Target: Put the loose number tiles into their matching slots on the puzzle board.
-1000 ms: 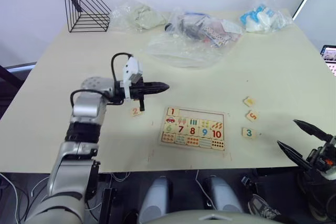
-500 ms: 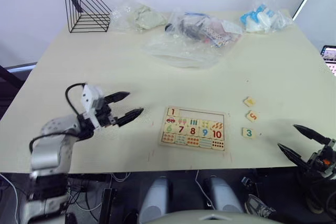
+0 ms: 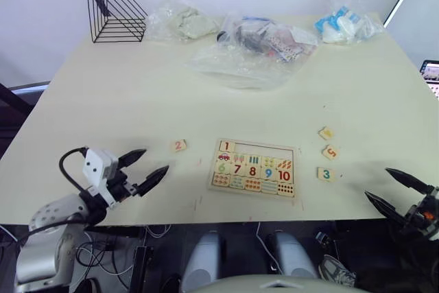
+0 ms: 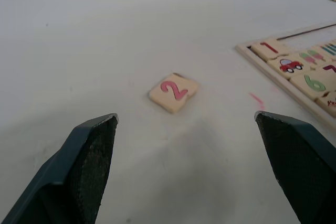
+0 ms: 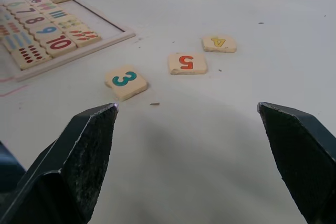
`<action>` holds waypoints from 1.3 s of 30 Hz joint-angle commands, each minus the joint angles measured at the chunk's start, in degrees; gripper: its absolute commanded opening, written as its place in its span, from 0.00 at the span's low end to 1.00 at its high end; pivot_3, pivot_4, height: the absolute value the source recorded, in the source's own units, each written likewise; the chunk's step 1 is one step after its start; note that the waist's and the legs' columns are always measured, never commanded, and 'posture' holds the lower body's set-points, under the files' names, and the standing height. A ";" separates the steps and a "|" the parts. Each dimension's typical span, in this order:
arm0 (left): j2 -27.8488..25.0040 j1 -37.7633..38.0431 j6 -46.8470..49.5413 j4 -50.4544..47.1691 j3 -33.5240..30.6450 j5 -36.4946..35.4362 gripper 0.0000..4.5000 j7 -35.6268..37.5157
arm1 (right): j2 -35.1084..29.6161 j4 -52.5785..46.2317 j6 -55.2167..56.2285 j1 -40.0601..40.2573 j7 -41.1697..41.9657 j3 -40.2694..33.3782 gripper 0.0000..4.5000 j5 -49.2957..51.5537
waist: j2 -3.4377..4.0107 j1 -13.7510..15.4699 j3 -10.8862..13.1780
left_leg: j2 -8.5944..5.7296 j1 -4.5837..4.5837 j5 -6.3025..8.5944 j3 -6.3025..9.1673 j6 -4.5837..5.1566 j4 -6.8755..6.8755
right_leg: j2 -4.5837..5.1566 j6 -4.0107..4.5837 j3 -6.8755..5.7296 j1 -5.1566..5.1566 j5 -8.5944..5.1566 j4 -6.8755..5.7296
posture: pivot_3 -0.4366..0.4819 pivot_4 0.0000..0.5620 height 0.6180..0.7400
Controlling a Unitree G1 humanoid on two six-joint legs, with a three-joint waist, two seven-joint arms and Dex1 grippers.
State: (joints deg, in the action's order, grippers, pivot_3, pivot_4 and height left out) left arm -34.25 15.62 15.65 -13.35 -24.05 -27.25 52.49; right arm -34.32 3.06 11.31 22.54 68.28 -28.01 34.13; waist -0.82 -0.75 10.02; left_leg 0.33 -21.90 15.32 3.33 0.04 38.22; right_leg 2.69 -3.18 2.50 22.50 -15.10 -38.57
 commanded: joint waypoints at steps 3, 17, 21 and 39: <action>-1.38 1.26 -1.94 -0.77 -2.80 -1.48 0.98 0.87 | -0.83 -4.37 -1.66 2.78 1.18 -2.22 1.00 2.95 | -0.01 0.16 -0.01 | 0.00 -0.01 0.00 0.00 0.00 0.01 | 0.00 0.00 -0.04 -0.03 -0.01 0.06 | 0.48 0.27 1.00; -2.97 0.06 -3.19 1.20 -1.40 -1.28 0.98 2.70 | 0.62 -7.62 -1.48 3.97 -0.86 -1.97 1.00 2.53 | -0.01 0.06 -0.01 | 0.00 0.00 0.00 -0.02 0.00 -0.01 | -0.01 0.00 -0.03 -0.03 -0.01 0.08 | 0.48 0.27 1.00; -3.28 -0.35 -3.62 1.94 -1.14 -1.02 0.98 3.18 | 0.45 -7.59 -1.53 3.80 -0.35 -1.84 1.00 2.73 | -0.01 0.08 -0.01 | 0.00 0.00 0.00 -0.01 0.00 -0.01 | -0.01 0.00 -0.03 -0.03 -0.01 0.08 | 0.48 0.27 1.00; -4.45 -1.31 -6.51 5.79 -0.47 -0.55 0.98 6.37 | 0.46 -4.12 0.57 2.64 2.61 -2.32 1.00 2.88 | -0.01 0.09 -0.01 | 0.00 0.00 0.00 -0.03 0.00 -0.02 | -0.01 0.00 -0.05 -0.03 -0.01 0.09 | 0.48 0.27 1.00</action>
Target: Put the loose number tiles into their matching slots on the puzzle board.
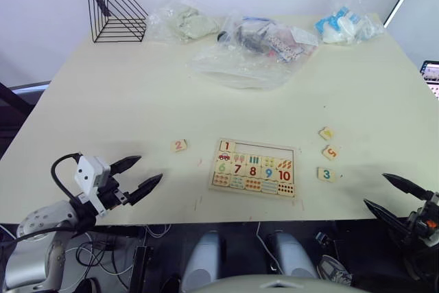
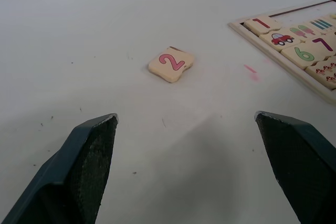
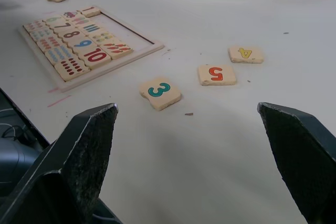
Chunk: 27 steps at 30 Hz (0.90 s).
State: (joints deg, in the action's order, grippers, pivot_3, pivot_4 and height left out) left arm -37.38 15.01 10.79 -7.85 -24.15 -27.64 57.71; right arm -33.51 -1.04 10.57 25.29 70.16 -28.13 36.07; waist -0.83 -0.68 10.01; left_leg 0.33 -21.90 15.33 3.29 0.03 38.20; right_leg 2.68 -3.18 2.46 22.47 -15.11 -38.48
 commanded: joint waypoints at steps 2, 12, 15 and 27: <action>-1.94 -1.60 -2.24 1.64 -0.04 0.05 0.98 2.09 | -0.43 -0.02 1.23 -0.10 1.34 -2.29 1.00 1.39 | 0.00 0.03 0.00 | 0.00 0.00 0.00 -0.02 0.00 0.00 | 0.00 0.00 -0.01 0.00 0.00 0.00 | 0.48 0.27 1.00; -7.98 -14.04 -6.26 14.67 6.13 2.43 0.98 12.33 | -3.06 -4.42 -2.44 -0.15 11.05 -0.66 1.00 7.38 | 0.00 0.03 0.00 | -0.02 -0.02 0.00 -0.20 0.00 0.01 | -0.02 -0.01 -0.05 0.00 0.00 0.00 | 0.48 0.27 1.00; -9.47 -18.90 -8.21 19.97 8.78 3.39 0.98 16.84 | -3.13 -4.77 -3.16 -1.10 13.88 -0.59 1.00 9.15 | -0.02 -0.04 0.00 | -0.04 -0.02 0.00 -0.24 0.00 0.01 | -0.03 -0.01 -0.07 -0.01 0.01 0.00 | 0.48 0.27 1.00; -10.38 -45.33 -25.12 53.57 21.29 12.97 0.98 34.56 | -2.05 -3.84 -3.24 -4.41 15.26 -0.08 1.00 7.86 | -0.05 -0.09 0.01 | -0.21 -0.07 0.00 -0.22 0.00 0.06 | -0.06 -0.03 -0.11 0.01 0.02 -0.03 | 0.48 0.27 1.00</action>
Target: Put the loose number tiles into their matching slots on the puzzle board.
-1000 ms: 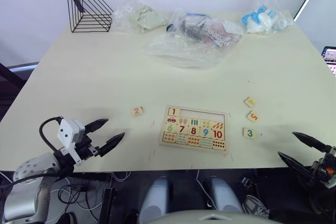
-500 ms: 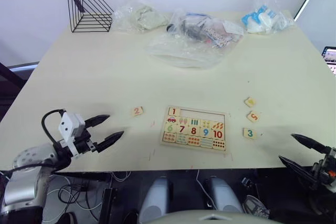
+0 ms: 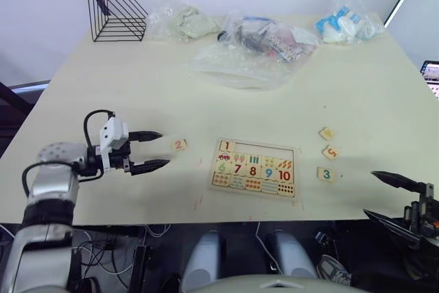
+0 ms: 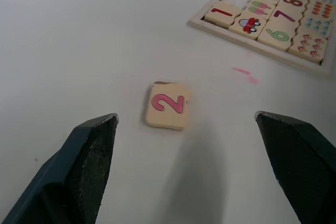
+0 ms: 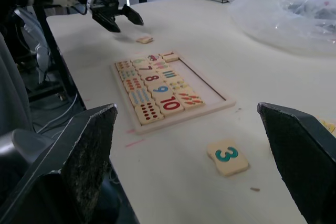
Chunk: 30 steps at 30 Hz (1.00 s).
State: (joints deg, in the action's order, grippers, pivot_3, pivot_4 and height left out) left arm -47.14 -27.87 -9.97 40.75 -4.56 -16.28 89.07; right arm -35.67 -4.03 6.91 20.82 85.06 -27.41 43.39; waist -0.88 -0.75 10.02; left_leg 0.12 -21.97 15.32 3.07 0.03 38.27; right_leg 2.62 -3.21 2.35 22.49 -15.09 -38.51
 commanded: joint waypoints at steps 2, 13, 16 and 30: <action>-0.38 -6.16 -7.20 9.35 4.88 2.40 0.98 3.43 | 0.23 -0.73 0.69 -0.13 0.23 -0.99 1.00 0.38 | -0.02 -0.06 0.01 | 0.01 0.00 0.00 0.00 0.00 0.00 | 0.00 0.00 0.01 0.00 0.00 0.00 | 0.48 0.27 1.00; 3.23 -16.98 -16.00 23.24 14.19 4.97 0.98 3.43 | 0.57 -0.82 2.24 1.36 0.24 -2.17 1.00 -0.08 | -0.05 -0.04 0.03 | -0.01 -0.05 0.00 0.08 0.00 0.05 | -0.02 -0.01 -0.03 0.01 0.00 -0.04 | 0.48 0.27 1.00; 4.34 -18.36 -16.84 25.50 14.00 6.17 0.98 3.43 | 0.48 -0.69 2.65 1.60 0.17 -2.51 1.00 -0.12 | -0.05 0.00 0.03 | -0.01 -0.04 0.00 0.08 0.01 0.06 | -0.01 -0.01 -0.02 0.01 0.00 -0.07 | 0.48 0.27 1.00; 3.36 -19.78 -17.74 28.54 14.49 9.23 0.74 3.43 | -0.19 -0.18 3.50 0.99 -0.19 -2.59 1.00 -0.49 | -0.04 -0.07 0.02 | -0.02 -0.01 0.00 0.11 0.01 0.07 | -0.03 -0.01 -0.03 0.00 0.00 -0.15 | 0.48 0.27 1.00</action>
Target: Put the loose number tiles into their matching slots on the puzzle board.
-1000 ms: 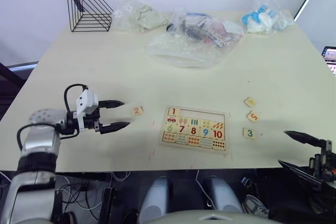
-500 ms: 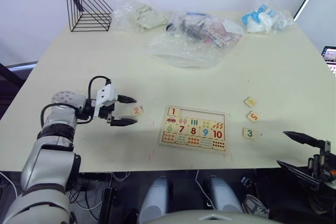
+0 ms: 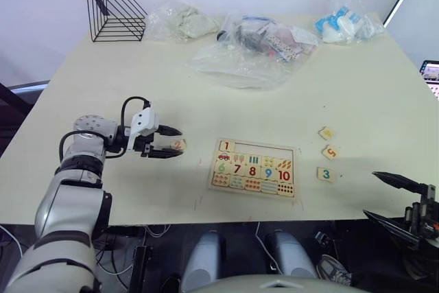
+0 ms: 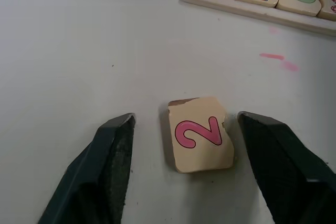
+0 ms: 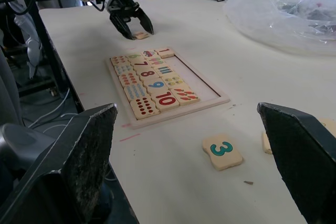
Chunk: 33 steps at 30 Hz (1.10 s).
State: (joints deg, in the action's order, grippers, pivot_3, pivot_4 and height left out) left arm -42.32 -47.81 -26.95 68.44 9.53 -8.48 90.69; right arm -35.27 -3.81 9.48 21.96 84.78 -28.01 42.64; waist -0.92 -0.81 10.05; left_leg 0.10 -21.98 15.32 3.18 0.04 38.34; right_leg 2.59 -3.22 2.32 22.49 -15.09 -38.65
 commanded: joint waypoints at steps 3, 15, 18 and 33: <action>-1.79 0.37 -0.90 0.75 0.51 1.51 0.74 1.81 | -0.62 -0.27 0.93 -0.63 0.03 -1.73 1.00 0.10 | 0.00 -0.08 0.00 | 0.01 0.01 0.00 -0.01 0.00 0.00 | -0.01 0.00 0.01 0.00 0.00 -0.02 | 0.48 0.27 1.00; -2.10 1.12 -1.10 0.76 0.31 1.51 0.74 1.81 | -0.64 0.27 0.83 -1.98 0.33 -1.40 1.00 -0.47 | 0.00 -0.16 0.00 | 0.02 0.02 0.00 -0.02 0.00 0.00 | -0.03 0.00 0.03 0.01 0.00 -0.05 | 0.48 0.27 1.00; -2.08 1.18 -1.14 0.82 0.40 1.61 0.74 1.81 | -0.58 0.30 0.85 -2.10 0.34 -1.37 1.00 -0.59 | 0.00 -0.15 0.00 | 0.02 0.02 0.00 -0.01 0.00 0.00 | -0.03 0.01 0.03 0.01 0.00 -0.05 | 0.48 0.27 1.00; -2.89 0.85 -0.35 -1.46 2.46 -0.95 0.21 1.81 | 0.12 -0.88 1.22 -1.12 -0.05 -1.76 1.00 -0.35 | 0.01 -0.12 0.00 | 0.02 0.02 0.00 -0.02 0.00 0.00 | -0.03 0.01 0.03 0.01 0.00 -0.05 | 0.48 0.27 1.00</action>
State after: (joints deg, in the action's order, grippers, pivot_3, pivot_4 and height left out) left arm -43.62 -47.61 -27.81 68.03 10.82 -9.17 90.71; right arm -35.27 -3.43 9.57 20.42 84.76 -28.00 41.47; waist -0.92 -0.94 10.04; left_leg 0.11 -21.97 15.32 3.16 0.04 38.34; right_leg 2.56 -3.22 2.36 22.50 -15.09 -38.70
